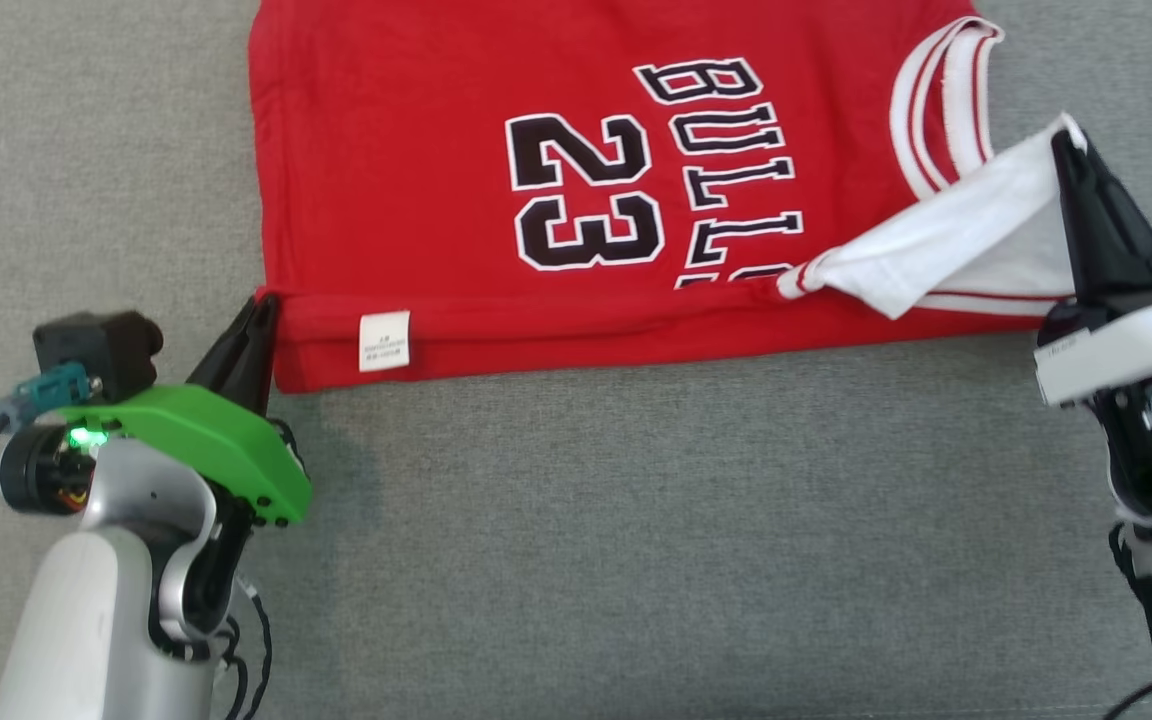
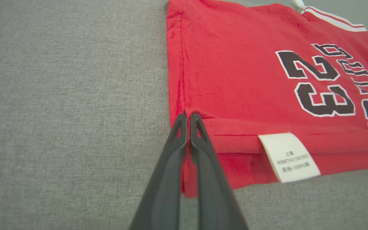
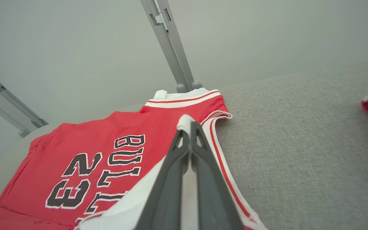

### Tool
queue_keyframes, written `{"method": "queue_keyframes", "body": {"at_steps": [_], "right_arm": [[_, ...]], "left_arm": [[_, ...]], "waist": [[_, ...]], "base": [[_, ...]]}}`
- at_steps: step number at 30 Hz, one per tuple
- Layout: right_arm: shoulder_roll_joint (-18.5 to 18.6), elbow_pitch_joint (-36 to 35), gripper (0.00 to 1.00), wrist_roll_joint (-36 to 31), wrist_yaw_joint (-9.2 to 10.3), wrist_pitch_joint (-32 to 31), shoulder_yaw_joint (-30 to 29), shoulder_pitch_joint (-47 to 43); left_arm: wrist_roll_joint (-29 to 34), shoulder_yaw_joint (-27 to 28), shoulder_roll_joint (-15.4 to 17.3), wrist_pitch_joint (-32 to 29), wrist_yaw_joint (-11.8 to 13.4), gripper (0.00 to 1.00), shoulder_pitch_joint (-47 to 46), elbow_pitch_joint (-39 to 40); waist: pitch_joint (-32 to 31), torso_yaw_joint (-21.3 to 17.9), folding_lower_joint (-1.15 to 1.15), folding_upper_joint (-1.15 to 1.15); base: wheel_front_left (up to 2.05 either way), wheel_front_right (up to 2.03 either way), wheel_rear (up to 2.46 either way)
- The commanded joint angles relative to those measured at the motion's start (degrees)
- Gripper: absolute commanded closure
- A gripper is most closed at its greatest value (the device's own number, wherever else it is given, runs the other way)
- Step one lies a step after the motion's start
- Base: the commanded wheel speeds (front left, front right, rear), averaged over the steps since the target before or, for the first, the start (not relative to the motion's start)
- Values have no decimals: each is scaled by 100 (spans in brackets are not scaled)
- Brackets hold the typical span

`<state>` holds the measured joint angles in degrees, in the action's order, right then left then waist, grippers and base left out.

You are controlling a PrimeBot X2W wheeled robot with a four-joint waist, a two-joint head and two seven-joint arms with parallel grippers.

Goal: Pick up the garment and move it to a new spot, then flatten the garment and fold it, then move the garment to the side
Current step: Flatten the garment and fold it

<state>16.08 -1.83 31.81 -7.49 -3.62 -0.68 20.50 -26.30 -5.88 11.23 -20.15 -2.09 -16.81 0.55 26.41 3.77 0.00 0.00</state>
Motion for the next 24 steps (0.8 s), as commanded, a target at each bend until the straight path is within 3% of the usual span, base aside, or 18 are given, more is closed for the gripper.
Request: {"method": "queue_keyframes", "body": {"at_steps": [1, 6, 7, 9, 10, 11, 12, 17, 24], "right_arm": [[54, 174, 100, 55, 0, 83, 43, 224], [233, 1080, 100, 103, 0, 369, 240, 873], [238, 1225, 100, 135, 0, 439, 254, 968], [235, 1539, 100, 206, 0, 589, 316, 1123], [276, 1660, 96, 174, 0, 720, 368, 1197], [291, 1740, 52, 169, 0, 838, 417, 1253], [317, 1832, 0, 108, 0, 1016, 485, 1301], [377, 1979, 0, -345, 0, 1728, 783, 1252], [121, 1307, 0, -1241, 0, 1878, 482, 643]], "left_arm": [[-47, -6, -14, 23, -45, 100, -199, -106], [-106, -103, -52, 162, -206, 100, -658, -512], [-132, -117, -71, 198, -232, 94, -710, -587], [-159, -180, -95, 290, -283, 64, -812, -718], [-170, -189, -126, 378, -298, 0, -871, -766], [-158, -194, -141, 460, -301, 0, -897, -799], [-99, -191, -145, 586, -297, 0, -912, -841], [129, -125, -272, 1402, -118, 0, -765, -861], [972, -134, -267, 2960, 362, 0, -429, -706]], "waist": [[143, 151, 0, 0], [201, 203, 0, 0], [199, 208, 0, 0], [195, 208, 0, 0], [189, 204, 0, 0], [182, 198, 0, 0], [170, 189, 0, 0], [57, 102, 0, 0], [-171, -46, 0, 0]], "base": [[0, 0, 0], [0, 0, 0], [0, 0, 0], [0, 0, 0], [0, 0, 0], [0, 0, 0], [0, 0, 0], [0, 0, 0], [0, 0, 0]]}}
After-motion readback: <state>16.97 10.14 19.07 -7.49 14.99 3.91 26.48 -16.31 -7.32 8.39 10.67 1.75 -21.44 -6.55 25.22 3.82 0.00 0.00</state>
